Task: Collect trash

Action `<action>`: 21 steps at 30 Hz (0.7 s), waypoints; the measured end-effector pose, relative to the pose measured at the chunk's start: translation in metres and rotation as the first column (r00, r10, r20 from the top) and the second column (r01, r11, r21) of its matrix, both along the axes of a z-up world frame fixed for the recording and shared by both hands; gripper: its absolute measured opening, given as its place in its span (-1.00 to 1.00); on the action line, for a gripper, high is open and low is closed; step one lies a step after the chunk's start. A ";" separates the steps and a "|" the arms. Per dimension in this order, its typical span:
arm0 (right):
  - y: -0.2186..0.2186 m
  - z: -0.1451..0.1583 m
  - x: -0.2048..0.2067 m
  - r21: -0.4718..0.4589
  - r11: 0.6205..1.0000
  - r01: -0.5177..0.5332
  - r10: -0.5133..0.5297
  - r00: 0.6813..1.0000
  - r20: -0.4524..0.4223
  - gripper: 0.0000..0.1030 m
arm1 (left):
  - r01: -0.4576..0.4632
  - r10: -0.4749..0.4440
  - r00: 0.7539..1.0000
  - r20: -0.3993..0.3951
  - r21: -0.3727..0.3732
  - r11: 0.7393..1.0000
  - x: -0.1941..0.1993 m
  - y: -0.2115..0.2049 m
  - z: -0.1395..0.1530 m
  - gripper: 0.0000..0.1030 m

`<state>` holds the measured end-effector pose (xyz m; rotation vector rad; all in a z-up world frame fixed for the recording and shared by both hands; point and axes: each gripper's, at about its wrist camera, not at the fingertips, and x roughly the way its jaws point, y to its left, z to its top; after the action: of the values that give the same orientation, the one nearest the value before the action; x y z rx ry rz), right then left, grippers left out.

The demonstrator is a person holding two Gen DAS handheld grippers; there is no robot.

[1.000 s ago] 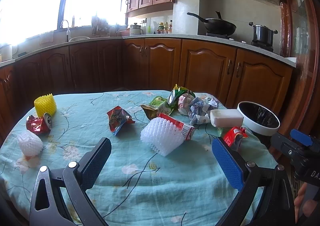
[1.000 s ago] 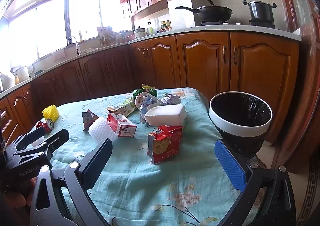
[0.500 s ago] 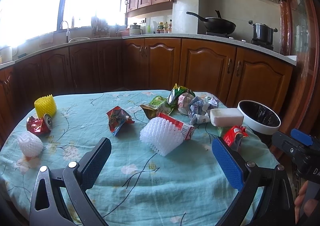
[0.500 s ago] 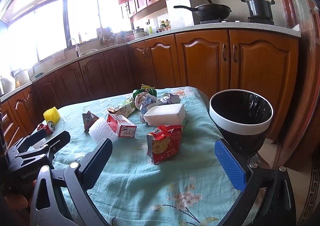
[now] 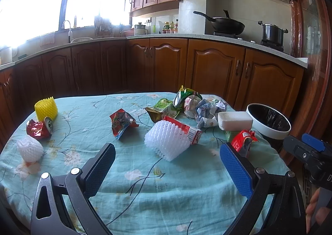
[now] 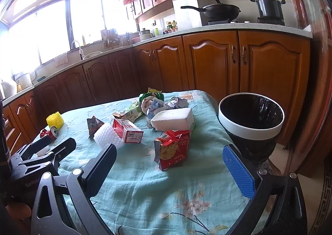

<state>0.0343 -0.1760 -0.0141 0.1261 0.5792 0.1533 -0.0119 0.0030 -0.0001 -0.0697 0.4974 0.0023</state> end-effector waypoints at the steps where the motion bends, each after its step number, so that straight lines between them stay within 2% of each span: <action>1: -0.001 0.000 0.000 0.000 1.000 -0.001 0.001 1.000 0.000 1.00 | 0.000 0.000 1.000 0.000 0.000 1.000 0.000 0.000 0.000 0.97; 11: 0.002 -0.001 0.001 0.009 1.000 -0.008 0.008 1.000 -0.008 1.00 | 0.000 0.000 1.000 -0.006 -0.003 1.000 -0.002 -0.002 -0.002 0.97; 21: 0.000 -0.008 0.008 0.028 0.999 -0.016 0.017 0.999 -0.035 1.00 | 0.001 -0.002 0.999 -0.048 -0.018 1.000 0.010 0.003 -0.008 0.97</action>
<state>0.0427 -0.1764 -0.0224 0.1516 0.6135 0.1754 -0.0021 0.0061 -0.0084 -0.0867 0.5457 -0.0018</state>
